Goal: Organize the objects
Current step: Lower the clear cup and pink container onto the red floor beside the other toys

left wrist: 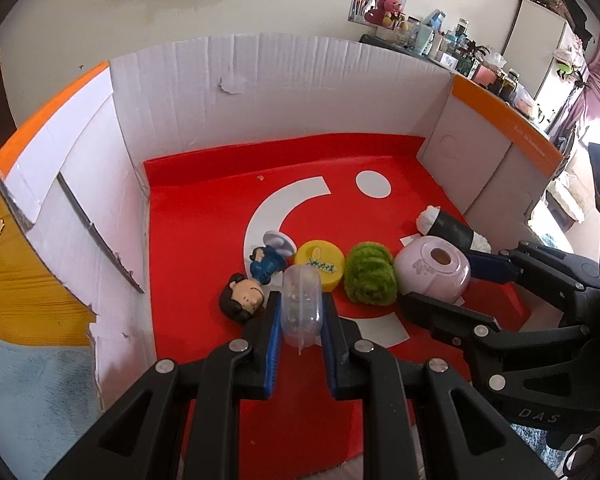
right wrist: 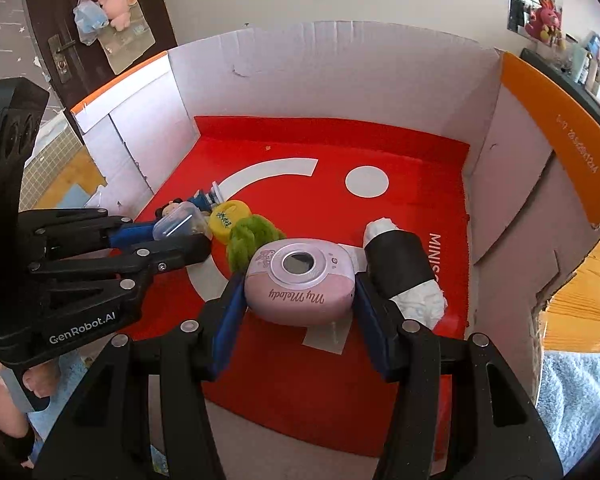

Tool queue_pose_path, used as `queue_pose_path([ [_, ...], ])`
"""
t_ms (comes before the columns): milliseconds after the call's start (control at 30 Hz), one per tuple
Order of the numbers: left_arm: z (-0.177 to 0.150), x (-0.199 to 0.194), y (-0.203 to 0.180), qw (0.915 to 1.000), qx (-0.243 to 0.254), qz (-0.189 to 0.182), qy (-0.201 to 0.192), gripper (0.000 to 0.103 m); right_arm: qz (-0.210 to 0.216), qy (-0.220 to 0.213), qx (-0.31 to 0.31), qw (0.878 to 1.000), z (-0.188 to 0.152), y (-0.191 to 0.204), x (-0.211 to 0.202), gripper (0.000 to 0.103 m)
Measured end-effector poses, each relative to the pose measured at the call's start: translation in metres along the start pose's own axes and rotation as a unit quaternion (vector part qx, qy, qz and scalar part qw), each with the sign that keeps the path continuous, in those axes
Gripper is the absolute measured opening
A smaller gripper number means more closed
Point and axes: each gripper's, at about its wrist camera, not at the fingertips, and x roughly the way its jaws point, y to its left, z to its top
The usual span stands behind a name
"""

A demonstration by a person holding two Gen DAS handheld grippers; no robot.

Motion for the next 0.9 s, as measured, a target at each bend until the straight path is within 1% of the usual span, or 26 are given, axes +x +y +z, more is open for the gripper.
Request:
queue_pose_path([
  [233,0.0,0.0,0.001,1.0,-0.005,-0.005,-0.001,0.019,0.003,-0.001,0.003,1.0,0.0,0.0,0.001,0.052],
  [500,0.0,0.001,0.0,1.0,-0.002,-0.003,-0.003,0.019,0.002,-0.004,0.0,1.0,-0.001,0.001,-0.001,0.052],
  [533,-0.001,0.001,0.0,1.0,-0.002,-0.002,-0.003,0.021,0.003,-0.005,0.0,1.0,-0.001,0.001,-0.001,0.052],
  [600,-0.001,0.0,0.0,1.0,-0.001,-0.001,-0.005,0.03,0.004,-0.007,0.0,1.0,-0.001,0.0,-0.002,0.053],
  [667,-0.002,-0.001,-0.002,1.0,0.001,0.003,-0.007,0.034,0.005,-0.009,0.0,1.0,-0.001,0.001,-0.004,0.053],
  [900,-0.002,-0.01,-0.006,0.9998,0.009,0.0,-0.017,0.035,0.008,-0.015,-0.003,1.0,-0.002,0.002,-0.008,0.055],
])
